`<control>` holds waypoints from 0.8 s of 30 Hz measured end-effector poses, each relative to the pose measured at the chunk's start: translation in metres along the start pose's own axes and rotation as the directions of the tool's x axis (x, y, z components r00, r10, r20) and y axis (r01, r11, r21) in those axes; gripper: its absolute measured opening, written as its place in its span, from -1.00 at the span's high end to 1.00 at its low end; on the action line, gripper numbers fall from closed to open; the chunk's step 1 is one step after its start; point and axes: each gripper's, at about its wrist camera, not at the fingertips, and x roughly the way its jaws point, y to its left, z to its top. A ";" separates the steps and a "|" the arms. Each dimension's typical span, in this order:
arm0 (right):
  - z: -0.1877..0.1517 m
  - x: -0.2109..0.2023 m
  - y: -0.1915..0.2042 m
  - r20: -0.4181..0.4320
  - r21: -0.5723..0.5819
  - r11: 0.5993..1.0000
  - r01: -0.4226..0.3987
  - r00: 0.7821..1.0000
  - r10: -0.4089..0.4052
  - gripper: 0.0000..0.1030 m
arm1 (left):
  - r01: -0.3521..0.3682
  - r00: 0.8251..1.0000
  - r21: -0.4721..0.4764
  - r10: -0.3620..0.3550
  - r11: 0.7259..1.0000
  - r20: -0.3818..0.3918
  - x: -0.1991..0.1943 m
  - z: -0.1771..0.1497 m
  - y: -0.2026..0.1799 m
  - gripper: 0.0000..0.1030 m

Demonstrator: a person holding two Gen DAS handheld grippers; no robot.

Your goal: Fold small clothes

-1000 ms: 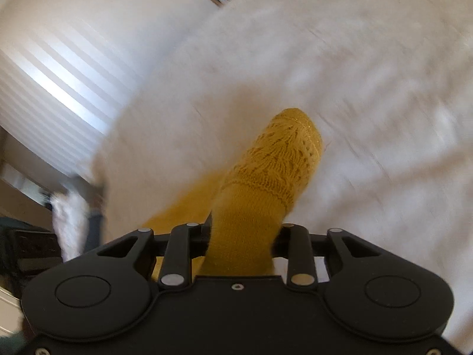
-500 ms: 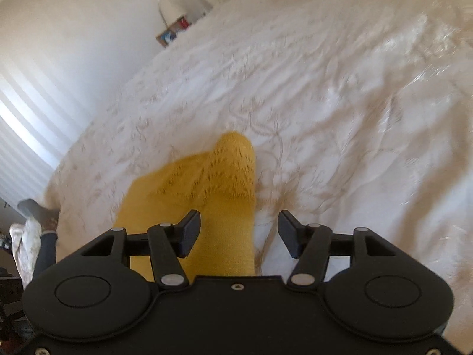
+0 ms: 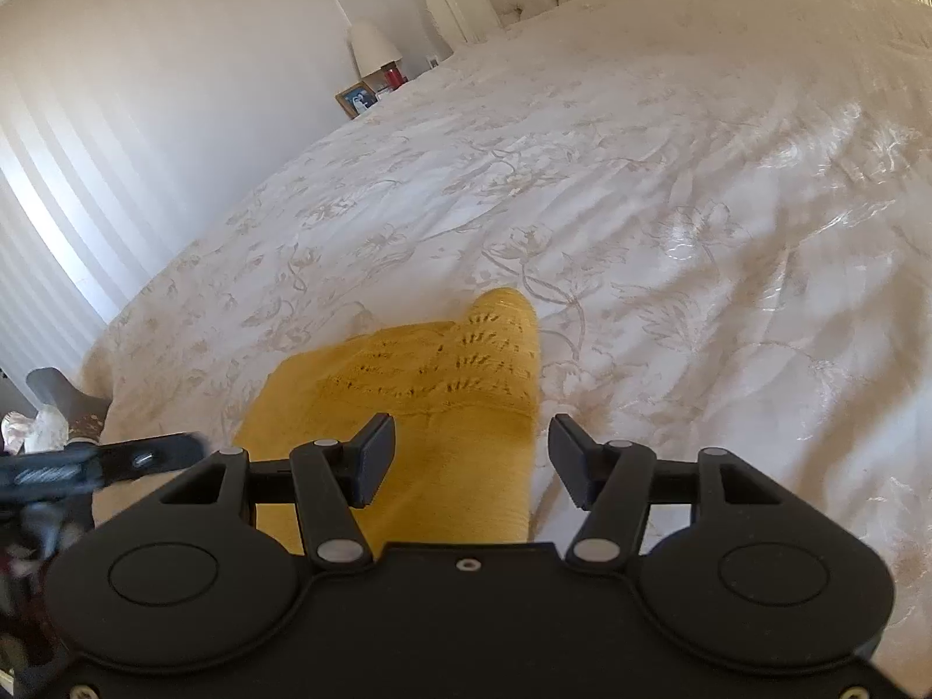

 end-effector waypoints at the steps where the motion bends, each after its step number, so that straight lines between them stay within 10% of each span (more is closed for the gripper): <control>1: 0.000 0.000 0.000 0.003 0.002 1.000 -0.003 1.000 0.003 -0.24 | 0.000 1.000 -0.022 -0.001 1.000 -0.013 0.005 0.003 0.005 -0.17; 13: -0.002 0.007 0.000 -0.010 -0.023 1.000 0.014 1.000 -0.014 -0.24 | 0.053 0.996 -0.157 -0.062 0.986 -0.058 0.045 0.007 0.036 -0.12; 17: -0.003 0.010 0.000 -0.021 -0.024 1.000 0.014 1.000 -0.014 -0.24 | 0.064 0.996 -0.147 -0.071 0.987 -0.047 0.047 0.009 0.032 0.59; 24: 0.009 0.010 0.002 0.005 -0.035 0.999 -0.004 1.000 0.004 -0.25 | 0.007 0.999 -0.082 -0.003 0.997 0.051 0.018 0.000 0.029 0.80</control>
